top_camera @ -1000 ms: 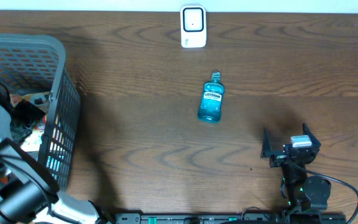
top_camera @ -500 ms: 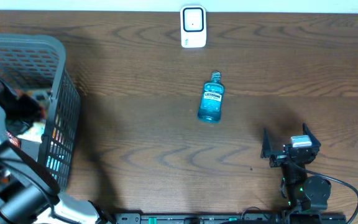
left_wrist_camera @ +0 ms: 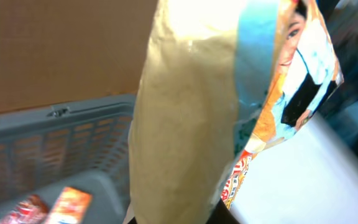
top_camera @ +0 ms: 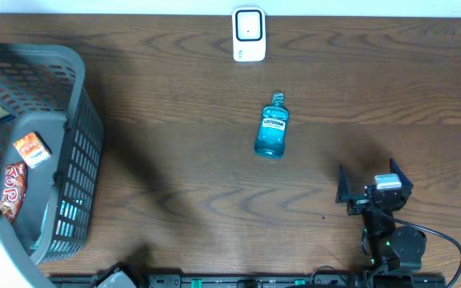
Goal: Scan the item barcode
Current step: 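Carry the snack bag out and drop it beside the bottle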
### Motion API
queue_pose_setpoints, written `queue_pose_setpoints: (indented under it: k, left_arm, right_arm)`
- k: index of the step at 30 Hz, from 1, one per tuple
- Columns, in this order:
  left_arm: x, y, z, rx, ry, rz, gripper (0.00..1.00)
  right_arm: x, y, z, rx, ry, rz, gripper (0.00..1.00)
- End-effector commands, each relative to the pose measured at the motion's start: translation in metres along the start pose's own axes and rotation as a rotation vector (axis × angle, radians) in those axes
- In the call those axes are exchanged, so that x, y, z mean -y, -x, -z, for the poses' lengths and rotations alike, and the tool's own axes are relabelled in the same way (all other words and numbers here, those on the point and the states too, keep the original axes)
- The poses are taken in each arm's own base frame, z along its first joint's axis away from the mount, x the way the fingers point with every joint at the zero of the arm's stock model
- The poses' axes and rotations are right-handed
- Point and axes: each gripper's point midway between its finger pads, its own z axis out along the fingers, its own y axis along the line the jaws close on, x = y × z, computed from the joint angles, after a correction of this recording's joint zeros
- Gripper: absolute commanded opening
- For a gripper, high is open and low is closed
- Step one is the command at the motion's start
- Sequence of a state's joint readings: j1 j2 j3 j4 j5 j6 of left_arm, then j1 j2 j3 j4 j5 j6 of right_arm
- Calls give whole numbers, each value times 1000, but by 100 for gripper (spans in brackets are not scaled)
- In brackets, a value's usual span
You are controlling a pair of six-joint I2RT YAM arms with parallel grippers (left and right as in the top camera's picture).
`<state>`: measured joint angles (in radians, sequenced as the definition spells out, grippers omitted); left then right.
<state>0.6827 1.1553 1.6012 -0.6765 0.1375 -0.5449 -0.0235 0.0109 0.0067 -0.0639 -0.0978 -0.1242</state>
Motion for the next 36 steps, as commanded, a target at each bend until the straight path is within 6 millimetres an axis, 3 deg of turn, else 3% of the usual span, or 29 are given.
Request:
queue_pose_setpoints:
  k: [1,5,9,15,22,24,26,28,36]
  left_arm:
    - [12,9,30,43,-59,261,7]
    - [47,-10,55,-74,-225,323,7]
    - [91,-46,74,-282,-421,292,7]
    - [128,-124,83,-596,-523,223,7]
    - [163,-216,78,-833,-636,-90,7]
    - [169,-245,74,-899,-650,-164,8]
    - [173,-291,65,-1008,-641,-250,7]
    - [172,-322,58,-1084,-612,-282,8]
    - [150,-444,32,-1354,-443,-372,7]
  right_arm:
    - [0,-1,0,-1,1,1,99]
    - [0,-1,0,-1,1,1,99]
    - [0,-1,0,-1,1,1,99]
    - [0,-1,0,-1,1,1,99]
    - [0,-1,0,-1,1,1,99]
    - [0,-1,0,-1,1,1,99]
    - [0,-1,0,-1,1,0,99]
    - [0,-1,0,-1,1,0,99]
    - [0,-1,0,-1,1,1,99]
